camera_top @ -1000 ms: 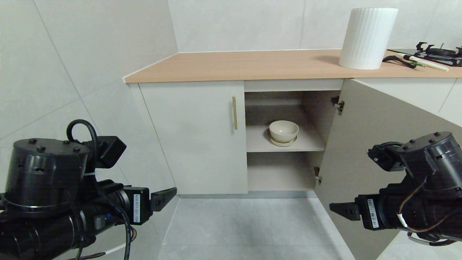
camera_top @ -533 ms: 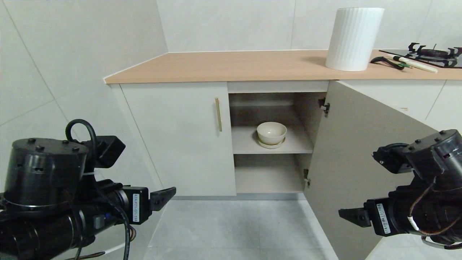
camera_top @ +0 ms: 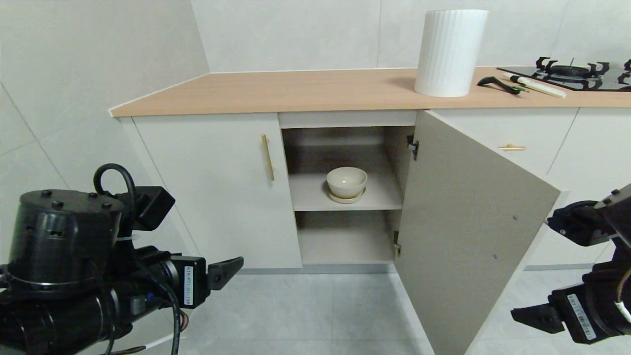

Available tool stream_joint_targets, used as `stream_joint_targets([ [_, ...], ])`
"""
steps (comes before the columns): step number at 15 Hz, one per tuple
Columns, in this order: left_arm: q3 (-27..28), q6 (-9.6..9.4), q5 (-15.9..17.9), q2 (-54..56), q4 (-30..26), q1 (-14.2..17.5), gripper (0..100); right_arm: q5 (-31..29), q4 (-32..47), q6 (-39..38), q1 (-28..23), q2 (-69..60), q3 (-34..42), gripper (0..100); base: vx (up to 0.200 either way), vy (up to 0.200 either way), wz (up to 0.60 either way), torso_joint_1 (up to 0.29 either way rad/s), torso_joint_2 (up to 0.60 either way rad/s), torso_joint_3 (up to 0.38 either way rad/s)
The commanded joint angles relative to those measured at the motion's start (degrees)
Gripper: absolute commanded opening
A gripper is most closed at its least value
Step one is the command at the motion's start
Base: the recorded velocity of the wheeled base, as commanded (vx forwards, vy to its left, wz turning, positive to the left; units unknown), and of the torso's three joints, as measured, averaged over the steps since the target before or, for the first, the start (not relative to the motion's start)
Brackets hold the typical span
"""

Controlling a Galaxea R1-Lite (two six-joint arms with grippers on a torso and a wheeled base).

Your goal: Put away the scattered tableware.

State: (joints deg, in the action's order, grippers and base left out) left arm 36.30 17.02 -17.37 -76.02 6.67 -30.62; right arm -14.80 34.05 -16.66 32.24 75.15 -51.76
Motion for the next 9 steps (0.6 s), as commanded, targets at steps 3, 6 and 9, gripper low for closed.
stream_joint_targets([
  [3, 0.0, 0.12, 0.0, 0.0, 0.0, 0.0, 100, -3.5, 3.2, 0.2, -5.3, -2.3, -3.6, 100, 0.000, 0.000, 0.00, 0.000, 0.00, 0.000],
  [6, 0.0, 0.12, 0.0, -0.1, 0.0, -0.1, 100, -5.0, 2.9, 2.5, -12.1, -1.9, -4.8, 100, 0.000, 0.000, 0.00, 0.000, 0.00, 0.000],
  [9, -0.1, 0.03, 0.0, -0.1, 0.0, -0.1, 100, -5.1, 2.3, 3.0, -17.2, -0.6, -6.1, 100, 0.000, 0.000, 0.00, 0.000, 0.00, 0.000],
])
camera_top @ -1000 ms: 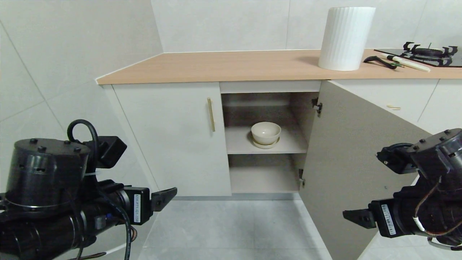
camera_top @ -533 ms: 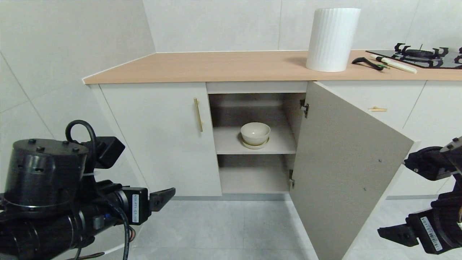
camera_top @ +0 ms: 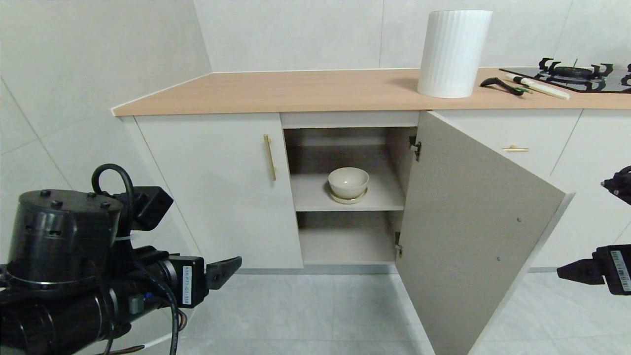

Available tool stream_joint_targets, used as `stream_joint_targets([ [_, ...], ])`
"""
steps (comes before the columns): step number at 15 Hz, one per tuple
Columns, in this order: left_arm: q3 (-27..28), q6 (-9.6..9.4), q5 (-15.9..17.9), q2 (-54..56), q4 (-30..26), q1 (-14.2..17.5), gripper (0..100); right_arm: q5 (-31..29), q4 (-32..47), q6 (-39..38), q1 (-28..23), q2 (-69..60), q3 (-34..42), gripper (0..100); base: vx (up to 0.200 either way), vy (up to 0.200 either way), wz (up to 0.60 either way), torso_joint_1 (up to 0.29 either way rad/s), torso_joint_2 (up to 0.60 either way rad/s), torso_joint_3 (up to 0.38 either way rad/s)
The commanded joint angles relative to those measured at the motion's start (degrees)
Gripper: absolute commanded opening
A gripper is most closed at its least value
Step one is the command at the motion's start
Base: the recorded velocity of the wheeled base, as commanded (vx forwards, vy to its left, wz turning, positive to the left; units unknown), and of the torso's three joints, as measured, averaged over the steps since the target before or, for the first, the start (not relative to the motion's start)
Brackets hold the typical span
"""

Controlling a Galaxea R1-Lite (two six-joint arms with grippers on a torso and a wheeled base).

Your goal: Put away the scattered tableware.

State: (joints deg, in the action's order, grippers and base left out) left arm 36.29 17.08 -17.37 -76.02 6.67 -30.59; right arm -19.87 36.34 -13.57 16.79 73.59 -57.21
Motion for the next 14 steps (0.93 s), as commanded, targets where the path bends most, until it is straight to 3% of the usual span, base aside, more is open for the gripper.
stream_joint_targets([
  [1, -0.1, -0.03, 0.0, -0.1, 0.0, 0.0, 100, 0.0, -1.6, 2.1, -6.2, 1.2, -0.7, 100, 0.000, 0.000, 0.00, 0.000, 0.00, 0.000],
  [5, 0.0, 0.06, 0.1, -0.1, 0.0, 0.0, 100, 0.4, -10.1, 4.6, -14.5, 5.8, -0.3, 100, 0.000, 0.000, 0.00, 0.000, 0.00, 0.000],
  [14, 0.0, 0.06, 0.0, -0.3, 0.0, 0.0, 100, 0.9, -20.6, -0.8, -14.0, 12.8, 0.1, 100, 0.000, 0.000, 0.00, 0.000, 0.00, 0.000],
])
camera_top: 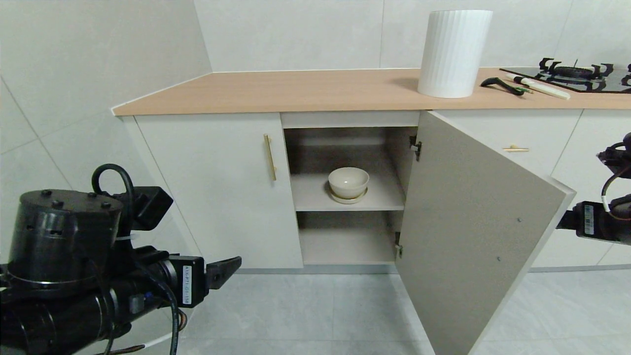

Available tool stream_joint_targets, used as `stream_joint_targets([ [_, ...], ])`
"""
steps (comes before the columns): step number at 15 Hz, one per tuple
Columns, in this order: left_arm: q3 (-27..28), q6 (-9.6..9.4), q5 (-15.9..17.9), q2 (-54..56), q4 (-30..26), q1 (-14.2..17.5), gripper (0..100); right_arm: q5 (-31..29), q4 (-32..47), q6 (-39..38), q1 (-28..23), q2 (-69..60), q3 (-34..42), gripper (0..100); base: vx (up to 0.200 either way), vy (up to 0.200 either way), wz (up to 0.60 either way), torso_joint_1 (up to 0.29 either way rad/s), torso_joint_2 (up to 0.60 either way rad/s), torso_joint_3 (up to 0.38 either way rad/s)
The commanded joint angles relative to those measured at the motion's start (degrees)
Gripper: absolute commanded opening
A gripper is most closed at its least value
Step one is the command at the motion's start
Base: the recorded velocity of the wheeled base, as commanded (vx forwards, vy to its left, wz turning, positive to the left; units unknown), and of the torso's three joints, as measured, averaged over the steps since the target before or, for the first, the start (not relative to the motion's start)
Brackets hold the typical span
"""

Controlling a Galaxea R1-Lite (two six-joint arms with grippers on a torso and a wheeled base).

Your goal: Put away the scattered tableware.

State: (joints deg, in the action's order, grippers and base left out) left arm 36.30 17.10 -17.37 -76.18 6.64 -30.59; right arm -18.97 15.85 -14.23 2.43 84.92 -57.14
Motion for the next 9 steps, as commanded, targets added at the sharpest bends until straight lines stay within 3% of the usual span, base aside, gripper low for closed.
stream_joint_targets([
  [1, 0.0, 0.04, 0.0, -0.1, 0.0, 0.0, 100, 0.0, -0.1, -0.2, 0.4, 1.5, 0.0, 100, 0.000, 0.000, 0.00, 0.000, 0.00, 0.000],
  [9, 0.0, 0.04, 0.0, 0.1, 0.0, -0.1, 100, -0.1, -0.9, -6.4, 10.1, 2.8, 1.2, 100, 0.000, 0.000, 0.00, 0.000, 0.00, 0.000],
])
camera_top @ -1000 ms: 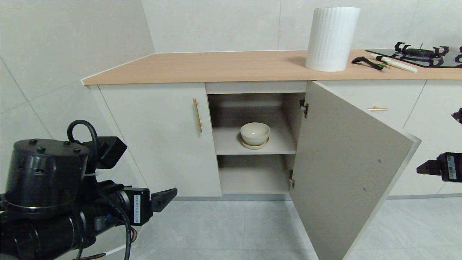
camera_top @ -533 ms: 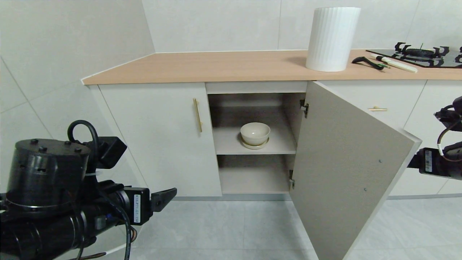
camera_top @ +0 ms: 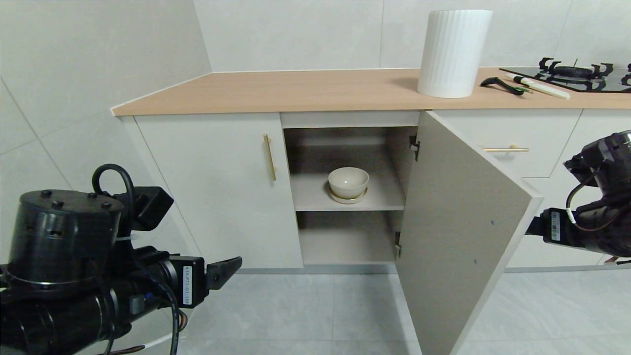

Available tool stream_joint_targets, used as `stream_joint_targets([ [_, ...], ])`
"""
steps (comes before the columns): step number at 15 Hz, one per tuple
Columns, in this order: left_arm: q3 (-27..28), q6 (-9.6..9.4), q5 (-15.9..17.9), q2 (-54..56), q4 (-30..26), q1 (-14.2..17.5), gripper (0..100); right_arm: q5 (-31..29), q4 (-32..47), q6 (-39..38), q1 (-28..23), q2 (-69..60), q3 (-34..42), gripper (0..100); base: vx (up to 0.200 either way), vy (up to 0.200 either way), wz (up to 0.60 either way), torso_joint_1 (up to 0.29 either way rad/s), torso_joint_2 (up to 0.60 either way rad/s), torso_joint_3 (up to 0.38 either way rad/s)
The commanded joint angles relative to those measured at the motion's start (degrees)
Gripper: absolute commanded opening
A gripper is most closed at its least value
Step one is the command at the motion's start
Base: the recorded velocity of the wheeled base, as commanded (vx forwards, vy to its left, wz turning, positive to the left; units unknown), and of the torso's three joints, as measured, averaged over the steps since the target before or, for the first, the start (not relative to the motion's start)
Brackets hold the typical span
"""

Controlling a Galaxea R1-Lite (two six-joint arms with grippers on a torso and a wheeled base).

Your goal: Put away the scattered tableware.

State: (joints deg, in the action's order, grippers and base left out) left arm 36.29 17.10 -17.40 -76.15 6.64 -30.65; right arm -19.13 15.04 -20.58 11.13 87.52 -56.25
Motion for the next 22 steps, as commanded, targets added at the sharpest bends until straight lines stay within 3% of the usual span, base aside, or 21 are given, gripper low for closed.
stream_joint_targets([
  [1, 0.1, 0.04, 0.0, 0.0, 0.0, 0.0, 100, 0.0, -0.2, -0.3, 2.6, 0.1, 0.4, 100, 0.000, 0.000, 0.00, 0.000, 0.00, 0.000],
  [9, 0.4, 0.21, -0.1, 0.0, 0.1, 0.1, 100, -0.1, -6.0, -2.3, 15.4, 5.0, -0.4, 100, 0.000, 0.000, 0.00, 0.000, 0.00, 0.000],
  [13, 0.4, 0.21, -0.2, 0.3, 0.1, 0.1, 100, 0.1, -6.4, -2.4, 19.6, 10.3, -5.2, 100, 0.000, 0.000, 0.00, 0.000, 0.00, 0.000],
  [22, 0.4, 0.30, -0.1, 1.4, 0.3, 0.1, 100, 6.0, -7.7, 1.1, 21.0, 20.3, -17.2, 100, 0.000, 0.000, 0.00, 0.000, 0.00, 0.000],
])
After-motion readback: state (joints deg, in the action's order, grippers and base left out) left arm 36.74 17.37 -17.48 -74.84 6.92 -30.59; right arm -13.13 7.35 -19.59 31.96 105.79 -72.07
